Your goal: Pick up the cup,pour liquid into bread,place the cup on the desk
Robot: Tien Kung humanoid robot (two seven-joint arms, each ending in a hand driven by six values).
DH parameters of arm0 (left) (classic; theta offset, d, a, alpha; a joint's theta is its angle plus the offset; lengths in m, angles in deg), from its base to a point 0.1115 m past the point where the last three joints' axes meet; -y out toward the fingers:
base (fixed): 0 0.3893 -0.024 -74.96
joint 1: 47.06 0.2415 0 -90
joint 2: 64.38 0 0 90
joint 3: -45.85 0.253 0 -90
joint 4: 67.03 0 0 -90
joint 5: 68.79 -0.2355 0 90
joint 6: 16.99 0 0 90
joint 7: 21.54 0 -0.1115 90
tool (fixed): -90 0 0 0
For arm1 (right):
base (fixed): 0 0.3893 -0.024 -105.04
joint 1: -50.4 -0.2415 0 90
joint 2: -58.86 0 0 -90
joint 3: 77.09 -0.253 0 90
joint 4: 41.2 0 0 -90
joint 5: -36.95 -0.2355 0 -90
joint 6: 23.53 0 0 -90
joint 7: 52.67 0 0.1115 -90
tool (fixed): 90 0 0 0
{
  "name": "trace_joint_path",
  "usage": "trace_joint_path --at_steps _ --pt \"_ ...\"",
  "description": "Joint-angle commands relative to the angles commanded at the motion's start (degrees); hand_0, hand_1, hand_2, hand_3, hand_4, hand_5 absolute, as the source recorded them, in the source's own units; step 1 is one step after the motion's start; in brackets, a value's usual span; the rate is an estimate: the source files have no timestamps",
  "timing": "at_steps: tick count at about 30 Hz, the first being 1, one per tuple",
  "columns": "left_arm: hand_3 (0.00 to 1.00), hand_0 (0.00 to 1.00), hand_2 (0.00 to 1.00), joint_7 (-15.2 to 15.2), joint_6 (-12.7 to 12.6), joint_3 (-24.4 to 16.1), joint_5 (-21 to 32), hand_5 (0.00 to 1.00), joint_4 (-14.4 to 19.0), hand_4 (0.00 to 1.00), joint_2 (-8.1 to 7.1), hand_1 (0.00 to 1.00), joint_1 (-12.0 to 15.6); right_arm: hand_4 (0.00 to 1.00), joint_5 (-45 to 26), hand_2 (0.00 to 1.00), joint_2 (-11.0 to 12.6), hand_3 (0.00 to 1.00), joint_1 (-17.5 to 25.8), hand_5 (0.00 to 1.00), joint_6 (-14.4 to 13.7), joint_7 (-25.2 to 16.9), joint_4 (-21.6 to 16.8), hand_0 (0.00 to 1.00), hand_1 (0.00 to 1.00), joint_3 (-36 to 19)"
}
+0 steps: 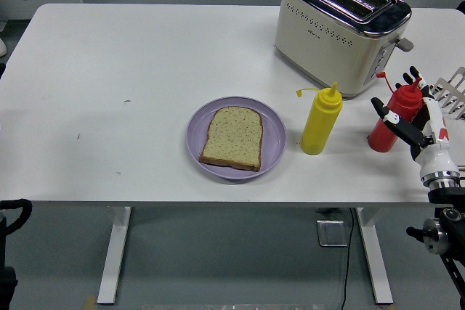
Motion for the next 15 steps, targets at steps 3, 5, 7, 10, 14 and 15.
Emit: trace_joint_path --at_steps 3,5,7,10,14,15 --pt "0.679 0.72 0.756 0.01 -0.01 -0.02 0.0 0.998 0.0 0.662 0.01 0.743 0.02 0.937 -0.48 0.75 -0.32 0.922 -0.77 0.301 -1.63 -0.22 0.84 0.868 0.762 0.79" --pt "0.679 0.72 0.756 0.02 -0.02 -0.07 -0.01 0.998 -0.02 0.662 0.03 0.743 0.07 0.937 -1.11 0.75 -0.66 0.922 -1.55 0.301 -3.68 -0.57 1.52 0.868 0.762 1.64" --pt "0.679 0.72 0.756 0.02 -0.03 -0.09 -0.01 0.998 -0.02 0.662 0.04 0.743 0.09 0.937 -1.46 0.75 -0.83 0.922 -1.91 0.301 -4.63 -0.7 1.79 0.868 0.762 2.02" --pt "0.679 0.72 0.756 0.02 -0.03 -0.13 -0.01 0.998 -0.02 0.661 0.04 0.743 0.14 0.931 -2.14 0.539 -1.1 0.764 -2.66 0.296 -6.24 -0.51 2.39 0.707 0.58 2.92" --pt "0.679 0.72 0.756 0.02 -0.04 -0.16 -0.03 0.998 -0.03 0.661 0.04 0.743 0.11 0.931 -3.6 0.539 -1.5 0.764 -3.76 0.296 -7.93 -0.7 3.2 0.707 0.58 4.65" --pt "0.679 0.72 0.756 0.03 -0.04 -0.17 -0.02 0.998 -0.04 0.661 0.05 0.744 0.1 0.932 -3.8 0.471 -1.59 0.66 -3.9 0.296 -8.13 -0.72 3.3 0.613 0.499 4.88"
